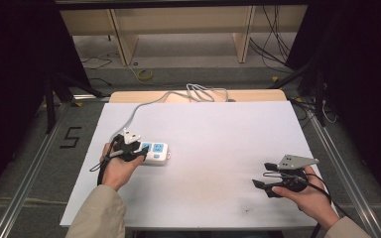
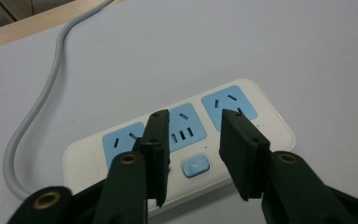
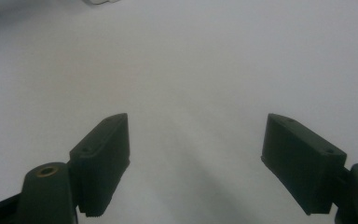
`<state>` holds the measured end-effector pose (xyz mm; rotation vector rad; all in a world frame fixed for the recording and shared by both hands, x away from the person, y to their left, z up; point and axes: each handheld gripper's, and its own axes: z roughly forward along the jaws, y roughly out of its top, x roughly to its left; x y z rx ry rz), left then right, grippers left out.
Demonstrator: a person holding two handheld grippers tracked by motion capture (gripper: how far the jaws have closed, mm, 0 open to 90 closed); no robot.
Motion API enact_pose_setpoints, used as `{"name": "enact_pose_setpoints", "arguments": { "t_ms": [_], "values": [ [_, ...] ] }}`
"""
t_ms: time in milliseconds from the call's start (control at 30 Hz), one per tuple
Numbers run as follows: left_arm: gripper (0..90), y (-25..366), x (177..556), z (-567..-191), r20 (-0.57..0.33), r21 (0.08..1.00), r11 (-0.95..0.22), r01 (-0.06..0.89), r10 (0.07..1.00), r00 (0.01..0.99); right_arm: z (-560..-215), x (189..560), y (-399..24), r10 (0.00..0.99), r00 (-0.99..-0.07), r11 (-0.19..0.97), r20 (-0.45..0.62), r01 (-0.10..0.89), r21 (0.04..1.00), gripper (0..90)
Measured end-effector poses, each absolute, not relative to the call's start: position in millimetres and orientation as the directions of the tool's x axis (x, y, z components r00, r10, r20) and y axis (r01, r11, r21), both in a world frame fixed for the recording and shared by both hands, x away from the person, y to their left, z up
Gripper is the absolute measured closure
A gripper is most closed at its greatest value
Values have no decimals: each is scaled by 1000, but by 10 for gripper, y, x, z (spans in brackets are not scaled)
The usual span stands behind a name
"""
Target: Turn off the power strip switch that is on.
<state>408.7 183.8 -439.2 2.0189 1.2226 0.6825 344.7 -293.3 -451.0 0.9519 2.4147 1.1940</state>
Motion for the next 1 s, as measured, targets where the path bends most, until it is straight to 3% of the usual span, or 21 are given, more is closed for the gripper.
{"name": "enact_pose_setpoints", "arguments": {
  "t_ms": [167, 367, 633, 1000],
  "values": [
    [563, 1806, 4079, -4379, 68, 786, -314, 533, 900, 430, -4509, 3447, -2938, 671, -740, 438, 35, 435, 787, 237],
    [502, 1770, 4048, -4379, 107, 809, -351, 471, 877, 469, -4506, 3447, -2944, 671, -741, 438, 34, 433, 788, 236],
    [402, 1647, 4005, -4394, 90, 806, -365, 466, 854, 513, -4502, 3448, -2955, 673, -739, 433, 35, 432, 791, 237],
    [362, 1589, 3922, -4377, 93, 804, -379, 458, 841, 532, -4498, 3449, -2956, 672, -739, 433, 37, 433, 790, 236]
  ]
}}
